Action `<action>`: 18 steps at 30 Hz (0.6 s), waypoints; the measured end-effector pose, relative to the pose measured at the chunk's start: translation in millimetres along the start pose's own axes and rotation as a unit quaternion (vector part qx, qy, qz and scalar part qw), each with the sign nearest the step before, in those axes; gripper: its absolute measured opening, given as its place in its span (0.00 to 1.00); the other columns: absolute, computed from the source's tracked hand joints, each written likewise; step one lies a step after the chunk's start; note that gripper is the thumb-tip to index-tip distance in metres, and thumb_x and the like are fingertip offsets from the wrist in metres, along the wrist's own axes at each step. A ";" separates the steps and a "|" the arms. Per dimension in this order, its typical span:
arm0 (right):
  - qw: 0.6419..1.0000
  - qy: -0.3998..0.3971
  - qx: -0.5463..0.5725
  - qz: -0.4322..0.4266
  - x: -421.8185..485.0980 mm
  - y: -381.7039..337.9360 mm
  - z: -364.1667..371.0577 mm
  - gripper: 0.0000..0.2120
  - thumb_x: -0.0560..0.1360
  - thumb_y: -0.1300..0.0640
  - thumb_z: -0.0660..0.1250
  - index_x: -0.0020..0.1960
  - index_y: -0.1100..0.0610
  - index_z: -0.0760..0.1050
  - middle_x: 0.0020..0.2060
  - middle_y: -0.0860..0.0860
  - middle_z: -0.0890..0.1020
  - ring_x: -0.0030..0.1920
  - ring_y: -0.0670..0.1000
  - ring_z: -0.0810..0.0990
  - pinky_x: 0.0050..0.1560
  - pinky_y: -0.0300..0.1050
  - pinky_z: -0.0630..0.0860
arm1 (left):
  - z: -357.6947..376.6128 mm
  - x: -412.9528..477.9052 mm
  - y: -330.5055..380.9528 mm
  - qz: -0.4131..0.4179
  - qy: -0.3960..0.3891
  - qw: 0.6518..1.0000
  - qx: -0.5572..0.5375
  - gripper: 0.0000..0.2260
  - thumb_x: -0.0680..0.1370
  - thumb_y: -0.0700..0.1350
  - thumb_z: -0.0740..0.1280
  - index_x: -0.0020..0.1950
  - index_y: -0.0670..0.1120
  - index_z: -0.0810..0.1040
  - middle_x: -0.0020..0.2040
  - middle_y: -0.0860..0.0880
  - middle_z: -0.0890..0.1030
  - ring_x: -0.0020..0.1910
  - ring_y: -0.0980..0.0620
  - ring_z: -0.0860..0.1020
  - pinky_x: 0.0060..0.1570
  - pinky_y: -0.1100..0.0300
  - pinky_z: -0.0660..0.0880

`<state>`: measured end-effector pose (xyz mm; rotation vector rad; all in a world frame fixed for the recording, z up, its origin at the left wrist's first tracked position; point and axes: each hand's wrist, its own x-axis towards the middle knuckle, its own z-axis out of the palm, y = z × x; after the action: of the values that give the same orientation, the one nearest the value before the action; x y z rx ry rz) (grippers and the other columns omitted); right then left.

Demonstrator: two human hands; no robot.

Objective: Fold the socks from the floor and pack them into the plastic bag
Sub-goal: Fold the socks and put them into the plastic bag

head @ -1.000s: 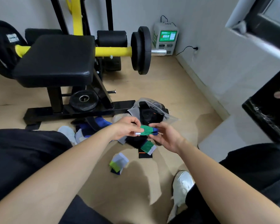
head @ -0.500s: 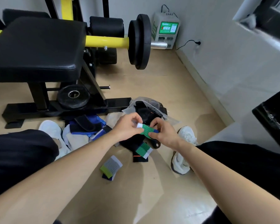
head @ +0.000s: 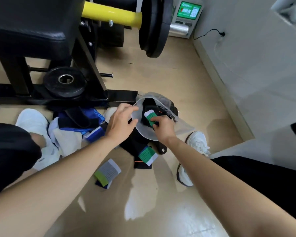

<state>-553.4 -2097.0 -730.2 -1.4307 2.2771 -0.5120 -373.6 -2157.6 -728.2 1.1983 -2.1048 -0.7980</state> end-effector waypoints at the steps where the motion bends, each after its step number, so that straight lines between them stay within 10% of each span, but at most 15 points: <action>1: 1.000 -0.016 -0.012 0.011 10.5 0.3 7.6 0.18 0.78 0.66 0.63 0.66 0.57 0.78 0.63 0.58 0.75 0.60 0.58 0.77 0.63 0.41 0.68 | 1.2 0.7 -0.5 -0.003 0.004 1.000 -0.011 0.20 0.76 0.37 0.73 0.67 0.48 0.78 0.63 0.50 0.75 0.39 0.58 0.76 0.52 0.60 0.73; 12: 0.964 -0.211 -0.150 0.062 98.5 24.5 56.1 0.26 0.81 0.52 0.61 0.78 0.55 0.60 0.75 0.57 0.50 0.71 0.61 0.67 0.75 0.50 0.60 | 9.3 13.5 -11.6 0.008 0.013 0.993 -0.120 0.25 0.74 0.33 0.73 0.69 0.47 0.76 0.64 0.52 0.74 0.36 0.63 0.77 0.43 0.75 0.72; 18: 0.965 -0.222 -0.137 0.022 109.0 13.7 52.9 0.24 0.78 0.51 0.63 0.74 0.49 0.68 0.71 0.59 0.68 0.69 0.60 0.70 0.70 0.50 0.68 | 9.0 10.2 -19.5 0.021 -0.003 0.991 -0.130 0.22 0.75 0.35 0.72 0.68 0.48 0.77 0.61 0.55 0.73 0.38 0.61 0.78 0.43 0.75 0.73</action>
<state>-579.7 -2195.3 -797.3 -1.4385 2.0580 0.1401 -374.1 -2172.8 -746.5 1.0111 -1.9525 -1.0225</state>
